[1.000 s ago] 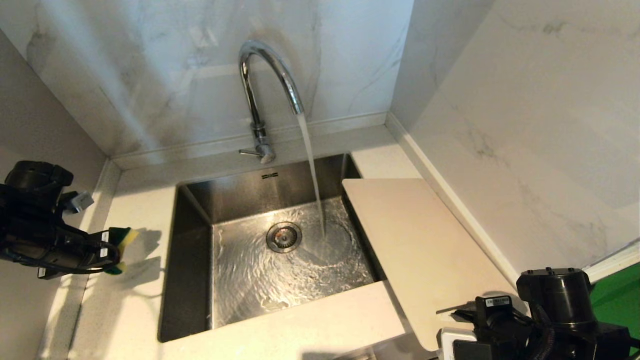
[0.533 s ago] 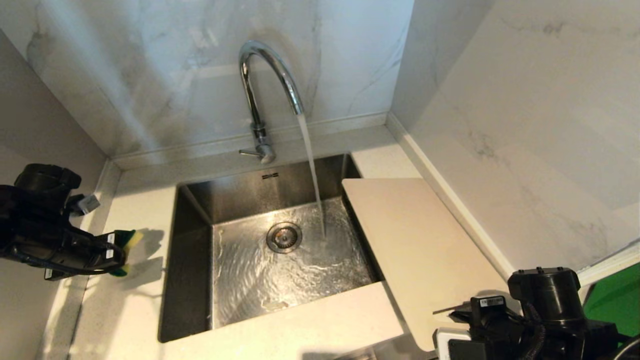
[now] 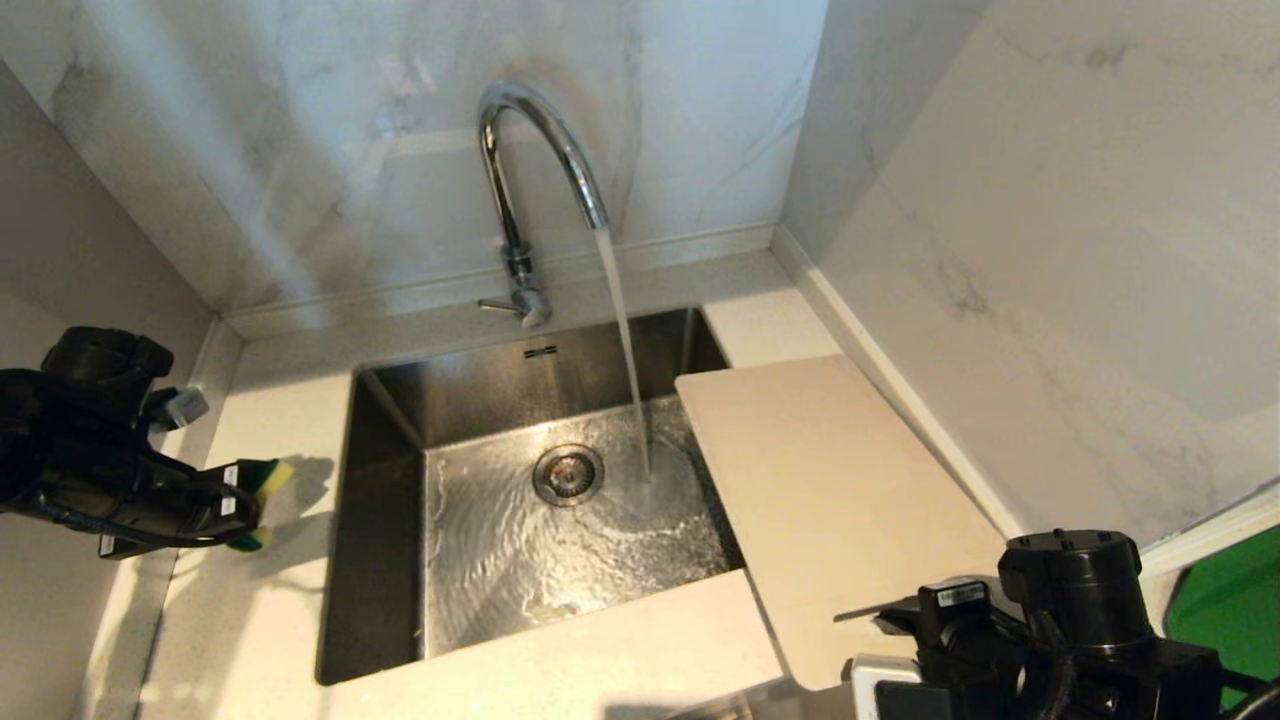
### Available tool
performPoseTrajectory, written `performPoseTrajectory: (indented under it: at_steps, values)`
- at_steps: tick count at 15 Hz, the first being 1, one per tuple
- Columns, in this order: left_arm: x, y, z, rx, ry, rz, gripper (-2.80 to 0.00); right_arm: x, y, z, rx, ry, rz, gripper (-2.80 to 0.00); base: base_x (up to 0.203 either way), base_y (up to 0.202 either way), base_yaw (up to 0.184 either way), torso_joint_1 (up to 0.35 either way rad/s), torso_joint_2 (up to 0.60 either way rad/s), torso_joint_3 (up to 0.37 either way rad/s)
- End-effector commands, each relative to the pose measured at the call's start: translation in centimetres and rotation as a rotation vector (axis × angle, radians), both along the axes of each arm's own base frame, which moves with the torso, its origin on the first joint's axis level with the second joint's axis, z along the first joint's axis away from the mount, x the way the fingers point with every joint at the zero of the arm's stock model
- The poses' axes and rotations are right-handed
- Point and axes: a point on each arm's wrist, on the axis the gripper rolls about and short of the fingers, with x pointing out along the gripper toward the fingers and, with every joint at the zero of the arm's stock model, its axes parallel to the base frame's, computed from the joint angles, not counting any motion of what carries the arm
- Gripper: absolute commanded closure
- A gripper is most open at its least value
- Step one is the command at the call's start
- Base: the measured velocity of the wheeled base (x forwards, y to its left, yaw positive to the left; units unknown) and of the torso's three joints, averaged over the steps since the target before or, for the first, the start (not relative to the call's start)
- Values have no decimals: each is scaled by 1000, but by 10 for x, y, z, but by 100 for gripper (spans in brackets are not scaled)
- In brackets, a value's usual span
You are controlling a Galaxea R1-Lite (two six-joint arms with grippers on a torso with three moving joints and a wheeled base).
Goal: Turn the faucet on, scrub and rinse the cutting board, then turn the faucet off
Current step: Put down the cutting board
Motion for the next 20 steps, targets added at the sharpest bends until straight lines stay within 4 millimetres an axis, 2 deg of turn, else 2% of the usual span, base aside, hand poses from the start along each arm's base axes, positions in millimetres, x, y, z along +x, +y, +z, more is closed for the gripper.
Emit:
performPoseTrajectory:
  at_steps: [1, 5, 12, 15, 20]
  values:
    - [-1, 0, 2, -4, -3, 6, 0, -3, 5, 4, 1, -20, 30, 0, 0, 0, 0, 0, 0, 0]
    - [-2, 0, 1, -9, -2, 11, 0, -4, 5, 0, 1, 3, 28, 0, 0, 0, 0, 0, 0, 0]
    - [-1, -2, 1, -9, -2, 5, 0, -5, 20, -15, -30, 76, 37, 0, 0, 0, 0, 0, 0, 0]
    - [-1, -2, 0, -10, 1, 5, 0, -7, 28, -18, 32, 111, 6, 0, 0, 0, 0, 0, 0, 0]
    - [-2, -5, 1, -16, 1, 5, 0, -16, 26, -30, 16, 182, -2, 0, 0, 0, 0, 0, 0, 0]
